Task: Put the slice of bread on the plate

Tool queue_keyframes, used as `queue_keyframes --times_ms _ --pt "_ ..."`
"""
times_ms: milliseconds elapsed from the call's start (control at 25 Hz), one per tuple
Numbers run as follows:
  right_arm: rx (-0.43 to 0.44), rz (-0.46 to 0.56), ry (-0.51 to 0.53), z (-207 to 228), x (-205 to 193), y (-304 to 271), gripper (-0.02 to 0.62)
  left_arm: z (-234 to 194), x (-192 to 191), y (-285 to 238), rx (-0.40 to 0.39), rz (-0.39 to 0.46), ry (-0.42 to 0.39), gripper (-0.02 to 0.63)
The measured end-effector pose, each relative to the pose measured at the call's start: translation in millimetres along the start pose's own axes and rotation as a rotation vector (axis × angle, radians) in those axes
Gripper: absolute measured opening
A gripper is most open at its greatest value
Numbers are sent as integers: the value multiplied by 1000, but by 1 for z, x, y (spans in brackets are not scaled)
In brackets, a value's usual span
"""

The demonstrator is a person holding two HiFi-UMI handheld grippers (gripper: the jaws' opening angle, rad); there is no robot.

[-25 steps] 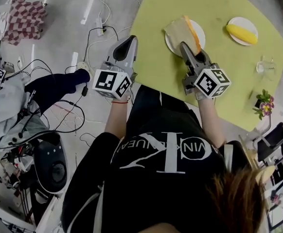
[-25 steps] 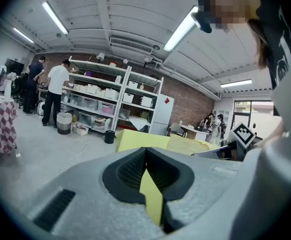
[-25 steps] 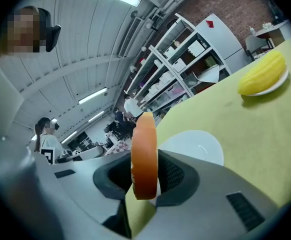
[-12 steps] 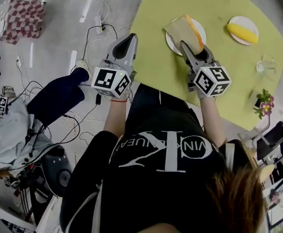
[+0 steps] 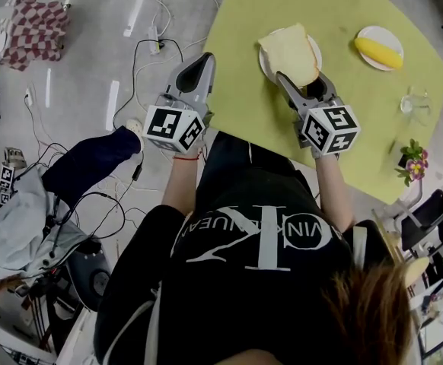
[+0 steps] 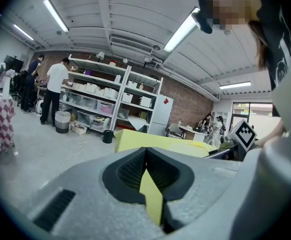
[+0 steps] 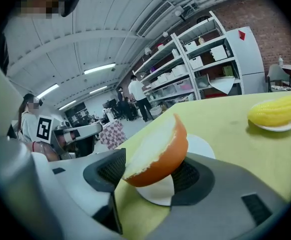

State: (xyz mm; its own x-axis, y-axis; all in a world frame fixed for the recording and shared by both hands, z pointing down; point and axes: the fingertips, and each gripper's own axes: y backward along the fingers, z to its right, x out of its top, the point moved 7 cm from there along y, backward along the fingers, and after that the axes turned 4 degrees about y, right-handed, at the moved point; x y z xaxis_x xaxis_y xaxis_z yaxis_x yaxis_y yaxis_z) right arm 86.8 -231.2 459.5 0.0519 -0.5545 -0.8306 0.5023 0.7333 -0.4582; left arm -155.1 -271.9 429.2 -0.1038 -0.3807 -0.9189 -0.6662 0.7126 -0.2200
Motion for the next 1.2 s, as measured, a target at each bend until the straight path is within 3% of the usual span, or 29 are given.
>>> queue_keyframes --times_ms 240,640,1200 --pt "25 -82 21 -4 -4 1 319 0 0 -2 -5 2 10 11" --pt "122 -378 173 -9 -10 3 367 3 2 -5 -19 1 18 11" --pt "140 -429 115 -8 -23 16 357 10 -2 0 -9 8 33 11"
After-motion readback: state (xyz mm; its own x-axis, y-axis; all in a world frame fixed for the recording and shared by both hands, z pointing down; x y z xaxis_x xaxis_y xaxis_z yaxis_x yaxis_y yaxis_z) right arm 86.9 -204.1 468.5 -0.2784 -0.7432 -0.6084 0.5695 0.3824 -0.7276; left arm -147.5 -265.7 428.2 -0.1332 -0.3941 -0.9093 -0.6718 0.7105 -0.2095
